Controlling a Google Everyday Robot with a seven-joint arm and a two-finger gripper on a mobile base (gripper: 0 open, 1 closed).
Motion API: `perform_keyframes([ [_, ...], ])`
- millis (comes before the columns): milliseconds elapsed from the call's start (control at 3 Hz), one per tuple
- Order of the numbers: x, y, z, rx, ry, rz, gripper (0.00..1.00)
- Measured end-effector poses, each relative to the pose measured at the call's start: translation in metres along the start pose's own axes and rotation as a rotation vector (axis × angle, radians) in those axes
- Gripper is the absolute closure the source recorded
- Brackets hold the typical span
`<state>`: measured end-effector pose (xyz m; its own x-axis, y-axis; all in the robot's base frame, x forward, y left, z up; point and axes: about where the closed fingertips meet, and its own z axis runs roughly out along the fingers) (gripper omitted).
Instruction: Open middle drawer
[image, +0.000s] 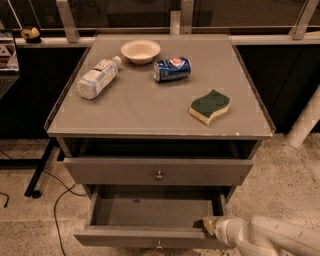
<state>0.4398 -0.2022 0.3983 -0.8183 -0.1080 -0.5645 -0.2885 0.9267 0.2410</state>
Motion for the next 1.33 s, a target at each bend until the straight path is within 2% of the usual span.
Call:
perform_keyframes([
  [333,0.003,0.001,-0.002,0.001,-0.004,0.007,1.00],
  [667,0.012,0.006,-0.019,0.004,-0.038,0.034,1.00],
  [1000,0.021,0.014,-0.045,0.005,-0.104,0.069,1.00],
  [1333,0.016,0.004,-0.048,0.029,-0.120,0.089,1.00],
])
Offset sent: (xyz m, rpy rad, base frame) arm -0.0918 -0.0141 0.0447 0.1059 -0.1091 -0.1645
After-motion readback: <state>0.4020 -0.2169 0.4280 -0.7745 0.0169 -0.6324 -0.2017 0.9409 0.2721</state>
